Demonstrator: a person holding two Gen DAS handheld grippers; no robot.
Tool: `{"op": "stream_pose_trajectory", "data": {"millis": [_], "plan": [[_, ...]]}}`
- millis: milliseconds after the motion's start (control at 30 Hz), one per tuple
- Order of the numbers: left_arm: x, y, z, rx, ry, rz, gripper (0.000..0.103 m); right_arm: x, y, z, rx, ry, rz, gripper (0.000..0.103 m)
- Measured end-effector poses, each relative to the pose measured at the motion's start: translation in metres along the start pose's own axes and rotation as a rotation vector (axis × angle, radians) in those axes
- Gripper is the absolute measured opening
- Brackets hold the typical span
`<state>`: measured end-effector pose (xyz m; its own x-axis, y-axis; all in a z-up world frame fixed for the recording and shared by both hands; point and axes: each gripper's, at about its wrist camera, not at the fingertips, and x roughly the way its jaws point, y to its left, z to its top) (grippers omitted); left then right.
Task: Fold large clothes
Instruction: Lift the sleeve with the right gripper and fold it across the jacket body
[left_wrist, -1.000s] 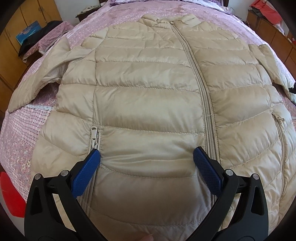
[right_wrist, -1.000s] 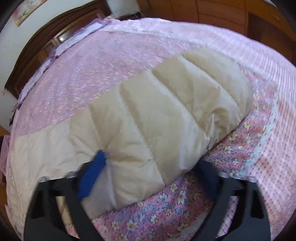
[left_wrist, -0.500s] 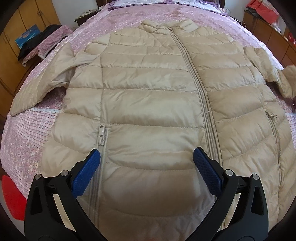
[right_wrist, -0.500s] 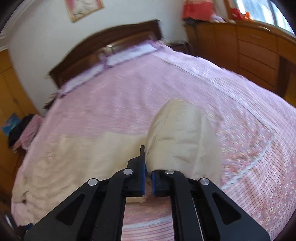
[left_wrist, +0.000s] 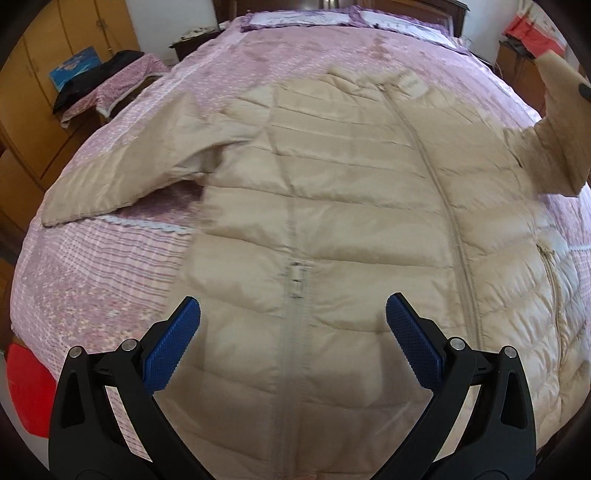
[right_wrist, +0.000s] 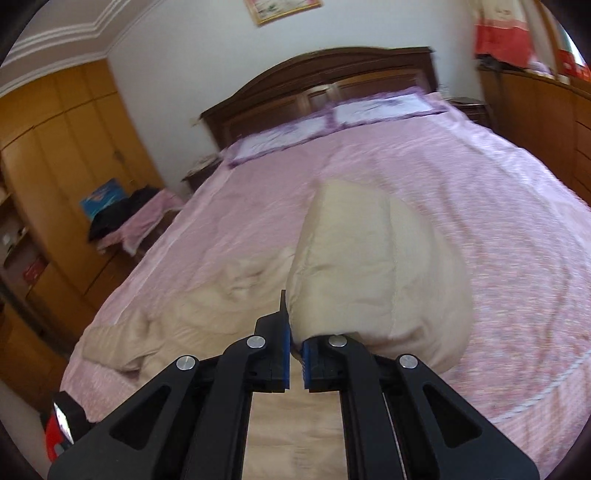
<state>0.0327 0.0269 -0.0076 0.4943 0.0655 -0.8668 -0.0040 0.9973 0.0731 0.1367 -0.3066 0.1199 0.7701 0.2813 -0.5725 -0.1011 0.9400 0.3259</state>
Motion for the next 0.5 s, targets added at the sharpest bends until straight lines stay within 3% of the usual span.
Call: {"op": "stream_pose_trajectory", "data": {"millis": [500], "plan": [[-0.006,0.052,-0.006,-0.099,-0.022,0.016,0.100,0.117,0.096,-0.048,-0.087,0.214,0.091,0.006]]}}
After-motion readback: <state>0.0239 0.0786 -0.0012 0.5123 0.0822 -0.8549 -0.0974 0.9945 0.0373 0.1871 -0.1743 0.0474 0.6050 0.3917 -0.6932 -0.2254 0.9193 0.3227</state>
